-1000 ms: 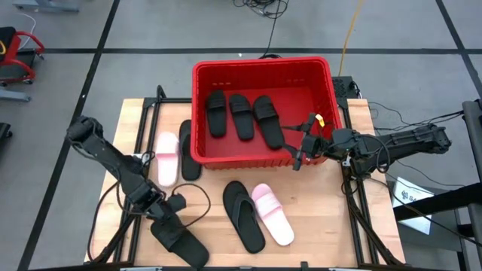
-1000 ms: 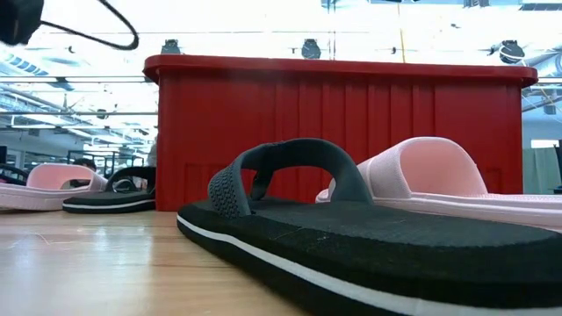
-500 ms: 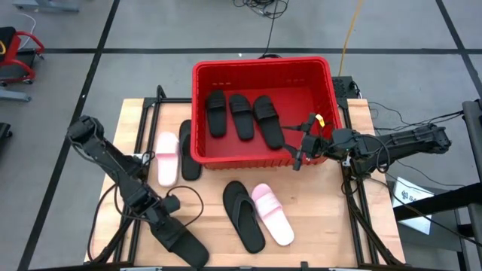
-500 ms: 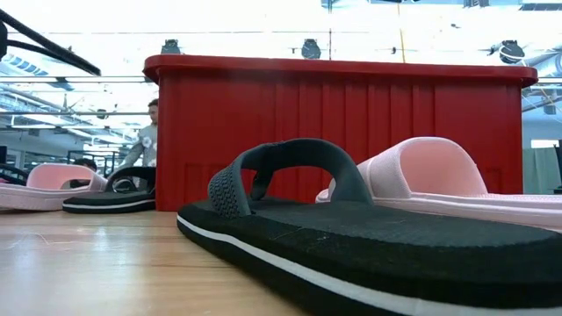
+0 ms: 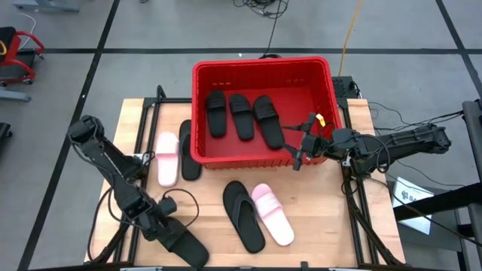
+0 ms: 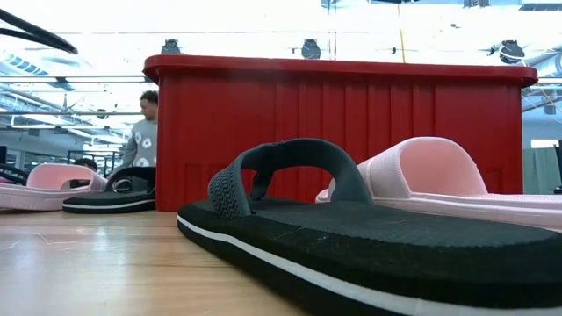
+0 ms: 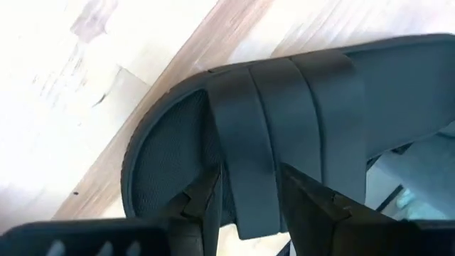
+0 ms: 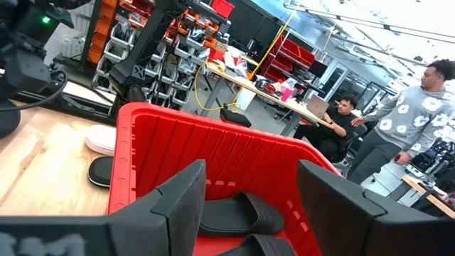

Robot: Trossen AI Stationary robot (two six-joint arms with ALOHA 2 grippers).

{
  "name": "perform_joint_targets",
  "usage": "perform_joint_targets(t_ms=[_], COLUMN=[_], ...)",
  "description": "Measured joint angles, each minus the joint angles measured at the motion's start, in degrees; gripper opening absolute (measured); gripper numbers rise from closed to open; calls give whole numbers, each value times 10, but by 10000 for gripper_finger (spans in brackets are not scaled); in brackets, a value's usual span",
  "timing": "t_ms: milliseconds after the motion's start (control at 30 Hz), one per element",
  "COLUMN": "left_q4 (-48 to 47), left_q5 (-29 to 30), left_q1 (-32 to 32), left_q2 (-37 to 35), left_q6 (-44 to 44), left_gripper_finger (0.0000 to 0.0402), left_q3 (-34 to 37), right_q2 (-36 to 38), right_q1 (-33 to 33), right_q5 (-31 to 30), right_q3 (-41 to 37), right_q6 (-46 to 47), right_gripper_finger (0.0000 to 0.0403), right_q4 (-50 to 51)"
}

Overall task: Pick and place slides into bin
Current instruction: Put the black slide into the red bin

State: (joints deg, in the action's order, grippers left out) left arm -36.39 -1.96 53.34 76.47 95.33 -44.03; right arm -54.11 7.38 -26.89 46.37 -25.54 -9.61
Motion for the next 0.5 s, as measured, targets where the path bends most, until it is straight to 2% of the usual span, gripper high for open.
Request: perform_joint_targets(t_ms=[267, 433, 500], left_q4=[-17, -4, 7], left_q5=[52, 108, 114], left_q1=[34, 54, 59], left_q2=[0, 0, 0], left_q6=[54, 92, 103], left_gripper_finger=[129, 129, 129], left_q3=[0, 6, 18], right_q2=[0, 0, 0], right_q1=[0, 0, -1], right_q5=[0, 0, 0], right_q3=[0, 0, 0], right_q6=[0, 0, 0], right_gripper_finger=[210, 210, 210], right_q4=[0, 0, 0])
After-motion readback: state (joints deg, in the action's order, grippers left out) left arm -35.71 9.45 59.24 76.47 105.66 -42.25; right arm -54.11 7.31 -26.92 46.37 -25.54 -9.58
